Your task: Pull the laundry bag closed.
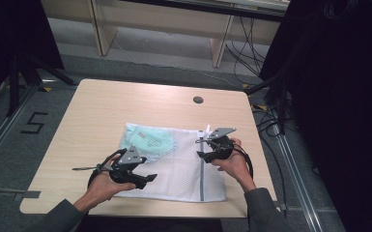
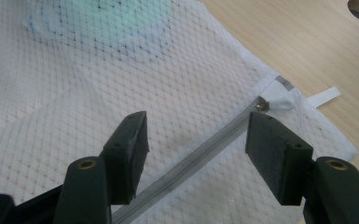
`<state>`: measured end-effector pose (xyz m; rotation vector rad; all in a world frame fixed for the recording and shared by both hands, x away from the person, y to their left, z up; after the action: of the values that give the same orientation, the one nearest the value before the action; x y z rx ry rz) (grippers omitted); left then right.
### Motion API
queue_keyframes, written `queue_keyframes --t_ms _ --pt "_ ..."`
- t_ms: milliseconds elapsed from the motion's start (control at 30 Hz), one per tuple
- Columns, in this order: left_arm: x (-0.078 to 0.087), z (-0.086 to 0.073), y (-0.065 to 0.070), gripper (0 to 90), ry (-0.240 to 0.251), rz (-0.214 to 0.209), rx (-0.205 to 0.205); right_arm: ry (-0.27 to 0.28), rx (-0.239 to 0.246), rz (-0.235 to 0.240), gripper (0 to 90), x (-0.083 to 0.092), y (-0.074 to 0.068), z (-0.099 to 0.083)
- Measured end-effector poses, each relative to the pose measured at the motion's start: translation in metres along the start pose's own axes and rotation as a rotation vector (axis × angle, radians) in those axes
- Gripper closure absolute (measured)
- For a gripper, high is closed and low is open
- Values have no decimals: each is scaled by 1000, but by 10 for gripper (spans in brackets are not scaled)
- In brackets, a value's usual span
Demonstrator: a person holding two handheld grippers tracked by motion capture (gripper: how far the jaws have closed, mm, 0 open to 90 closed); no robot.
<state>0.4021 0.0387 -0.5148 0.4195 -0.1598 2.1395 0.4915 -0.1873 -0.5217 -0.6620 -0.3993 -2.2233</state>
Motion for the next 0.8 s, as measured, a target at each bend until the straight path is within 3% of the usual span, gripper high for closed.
queue_keyframes --t_ms 67,233,267,300,333,500,567,633,667,700,800 --pt "1 -1 -1 291 -1 7 7 30 -8 -13 392 -1 -2 0" --pt "6 -3 -4 289 -12 14 5 13 -5 -8 391 2 -6 -7" --pt "5 -3 -4 289 -2 19 24 -3 -7 0 391 4 -8 -10" --pt "8 -4 -6 289 -18 9 -11 27 -7 -6 390 2 -9 -9" --pt "8 -5 -6 289 -12 12 6 4 -2 1 391 5 -11 -11" --pt "13 -6 -10 287 -2 40 28 18 1 8 387 9 -18 -13" --pt "16 -7 -13 286 -14 34 6 14 6 11 378 11 -20 -15" --pt "17 -9 -13 285 -14 40 27 10 4 13 378 11 -22 -17" --pt "18 -9 -14 285 -18 47 16 -16 5 21 378 14 -23 -19" --pt "19 -10 -13 285 -23 42 21 18 10 11 376 11 -23 -19" --pt "20 -11 -13 285 -31 32 14 -1 -7 14 376 15 -25 -21"
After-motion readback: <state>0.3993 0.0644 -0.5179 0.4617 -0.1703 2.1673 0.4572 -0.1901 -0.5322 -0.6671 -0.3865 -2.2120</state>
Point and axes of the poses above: each handheld gripper's, and its own axes: x roughly backward along the jaws, z roughly out of its top, y roughly to its right, the point moved 9 cm from there along -x, roughly forward along the jaws, and after that the axes turned 14 degrees about y, right-handed, at the moved point
